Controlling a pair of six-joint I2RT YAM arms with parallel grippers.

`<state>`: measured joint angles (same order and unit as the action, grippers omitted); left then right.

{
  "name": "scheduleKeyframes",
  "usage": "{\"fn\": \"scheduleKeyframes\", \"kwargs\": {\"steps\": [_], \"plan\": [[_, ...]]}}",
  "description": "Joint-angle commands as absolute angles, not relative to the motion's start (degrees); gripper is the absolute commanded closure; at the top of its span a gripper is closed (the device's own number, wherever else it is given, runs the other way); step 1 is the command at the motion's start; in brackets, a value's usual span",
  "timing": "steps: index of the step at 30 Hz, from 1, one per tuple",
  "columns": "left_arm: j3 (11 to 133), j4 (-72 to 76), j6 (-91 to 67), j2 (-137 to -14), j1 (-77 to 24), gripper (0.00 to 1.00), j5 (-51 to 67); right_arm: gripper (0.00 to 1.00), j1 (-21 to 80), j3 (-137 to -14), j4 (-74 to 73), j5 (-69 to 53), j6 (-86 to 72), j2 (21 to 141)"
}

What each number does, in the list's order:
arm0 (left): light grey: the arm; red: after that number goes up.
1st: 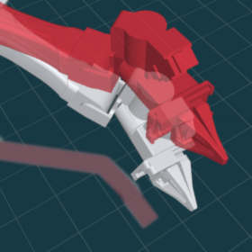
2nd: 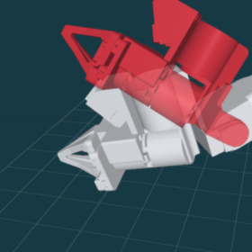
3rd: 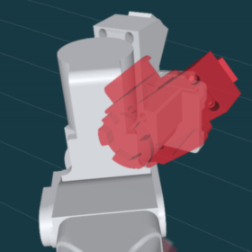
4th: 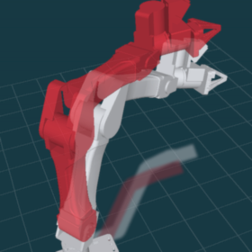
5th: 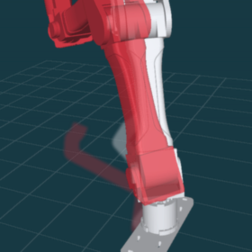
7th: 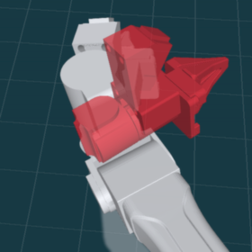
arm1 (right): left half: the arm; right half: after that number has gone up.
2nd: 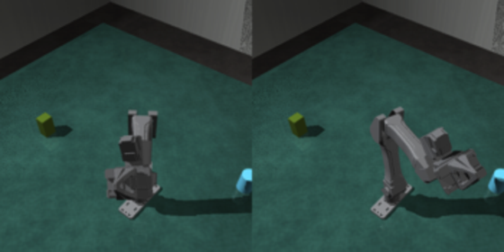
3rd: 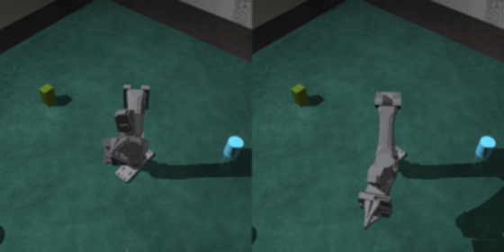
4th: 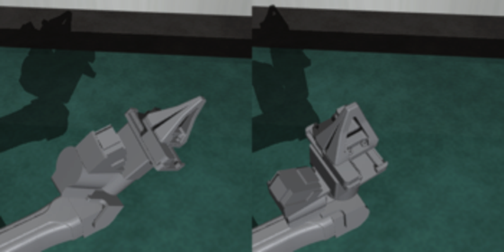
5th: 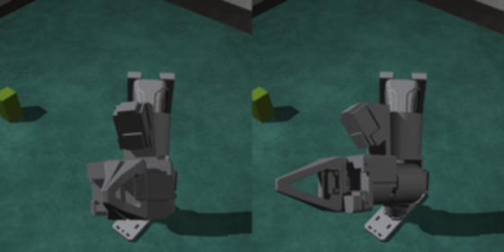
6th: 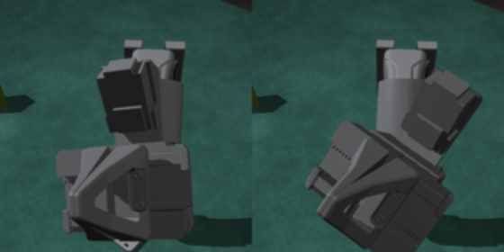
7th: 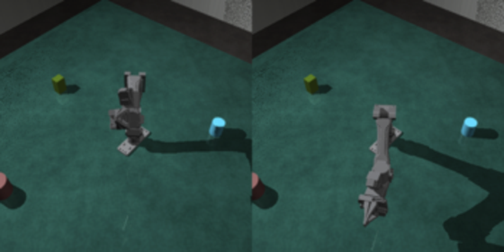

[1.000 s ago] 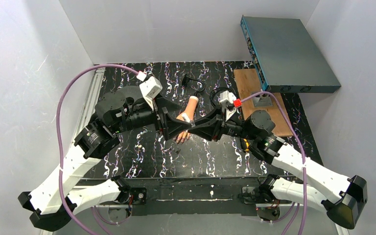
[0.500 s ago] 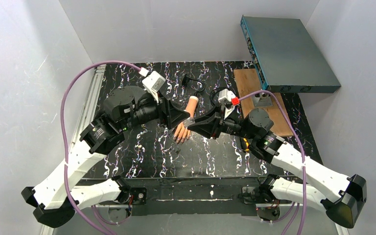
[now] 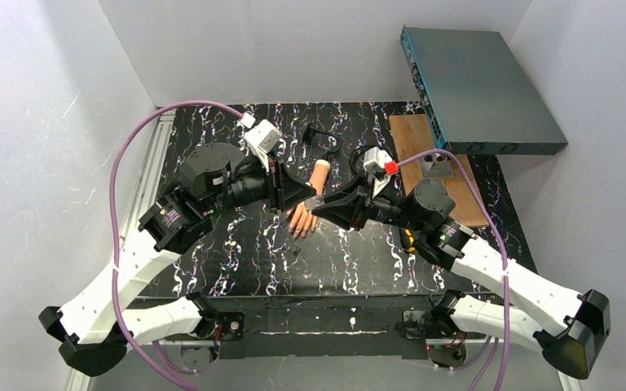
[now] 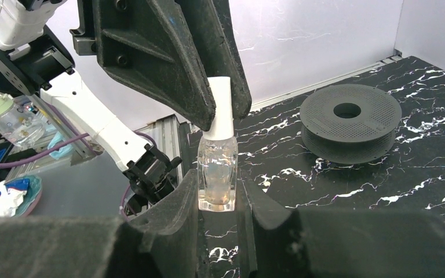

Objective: Paint the nails

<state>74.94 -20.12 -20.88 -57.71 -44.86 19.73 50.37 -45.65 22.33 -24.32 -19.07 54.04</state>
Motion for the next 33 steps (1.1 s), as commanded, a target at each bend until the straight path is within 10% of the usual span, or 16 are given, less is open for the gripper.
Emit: {"fn": "scheduleKeyframes", "kwargs": {"steps": [1, 28, 33], "plan": [[73.66, -19.03, -20.28, -57.63, -44.98, 0.96, 26.3, 0.99, 50.66, -49.62, 25.32, -24.12, -18.79, 54.34], [66.87, -3.05, -17.89, -52.6, -44.99, 1.0, 52.51, 0.99, 50.64, -48.03, 42.34, -41.16, -26.09, 53.51], [66.89, -4.3, -16.75, -51.26, -44.95, 0.55, 49.89, 0.99, 50.64, -47.86, 39.66, -40.37, -24.89, 52.94]]}}
